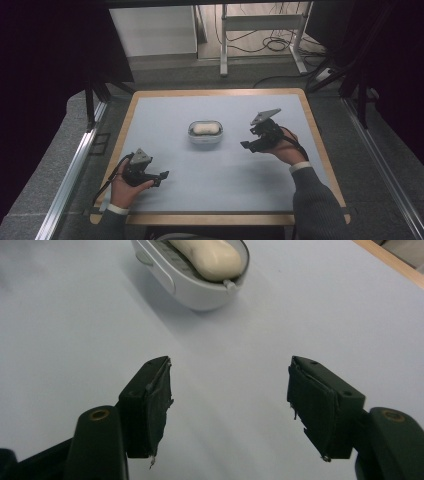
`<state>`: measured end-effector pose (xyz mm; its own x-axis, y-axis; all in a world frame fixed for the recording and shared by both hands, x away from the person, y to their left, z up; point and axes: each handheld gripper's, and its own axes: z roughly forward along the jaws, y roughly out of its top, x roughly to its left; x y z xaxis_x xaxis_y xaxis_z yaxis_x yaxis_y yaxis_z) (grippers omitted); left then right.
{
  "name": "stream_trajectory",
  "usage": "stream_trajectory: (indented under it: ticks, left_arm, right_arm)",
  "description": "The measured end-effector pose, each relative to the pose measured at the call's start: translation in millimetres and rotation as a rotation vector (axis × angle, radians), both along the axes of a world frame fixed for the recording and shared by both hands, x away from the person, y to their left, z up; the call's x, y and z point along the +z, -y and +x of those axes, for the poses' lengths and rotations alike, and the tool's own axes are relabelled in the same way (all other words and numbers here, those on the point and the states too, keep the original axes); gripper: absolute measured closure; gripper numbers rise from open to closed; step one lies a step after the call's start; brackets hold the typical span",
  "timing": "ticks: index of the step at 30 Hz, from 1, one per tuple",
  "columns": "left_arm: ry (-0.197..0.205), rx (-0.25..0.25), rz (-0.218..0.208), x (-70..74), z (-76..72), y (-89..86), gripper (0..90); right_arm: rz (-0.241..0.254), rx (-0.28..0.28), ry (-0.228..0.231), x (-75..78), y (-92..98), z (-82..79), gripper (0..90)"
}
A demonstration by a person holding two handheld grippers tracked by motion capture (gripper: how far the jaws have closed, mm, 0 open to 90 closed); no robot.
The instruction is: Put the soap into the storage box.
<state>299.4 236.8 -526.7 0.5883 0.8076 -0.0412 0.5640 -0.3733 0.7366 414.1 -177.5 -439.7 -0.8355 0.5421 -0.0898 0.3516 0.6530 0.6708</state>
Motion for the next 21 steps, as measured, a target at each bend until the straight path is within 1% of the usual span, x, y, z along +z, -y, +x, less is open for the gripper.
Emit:
stream_trajectory:
  ticks: [5,10,13,14,15,17,18,21]
  left_arm:
    - [0.000,0.000,0.000,-0.6,0.1,0.5,13.8]
    - [-0.004,0.001,0.002,-1.9,0.6,1.6,13.7]
    - [-0.006,-0.001,0.004,-2.5,0.7,2.5,13.7]
    - [-0.006,-0.001,0.004,-2.5,0.7,2.5,13.7]
    - [-0.005,-0.001,0.007,-3.0,0.1,3.0,13.8]
    - [-0.006,-0.001,0.007,-3.2,-0.3,3.1,13.7]
    - [-0.007,0.001,0.005,-3.4,-0.4,3.3,13.7]
    - [-0.009,0.001,0.005,-4.2,0.0,3.8,13.7]
  right_arm:
    - [0.016,-0.044,0.003,-12.3,22.7,-12.8,33.3]
    - [0.062,-0.098,0.007,-22.9,47.8,-25.6,33.1]
    - [0.080,-0.129,0.007,-30.4,60.7,-32.0,32.6]
    - [0.080,-0.129,0.007,-30.4,60.7,-32.0,32.6]
    - [0.087,-0.146,0.001,-35.8,68.0,-36.0,32.0]
    - [0.093,-0.164,0.002,-40.8,75.2,-40.6,31.6]
    - [0.101,-0.170,0.004,-42.2,78.2,-42.1,31.7]
    - [0.158,-0.193,0.009,-45.9,89.6,-47.2,32.0]
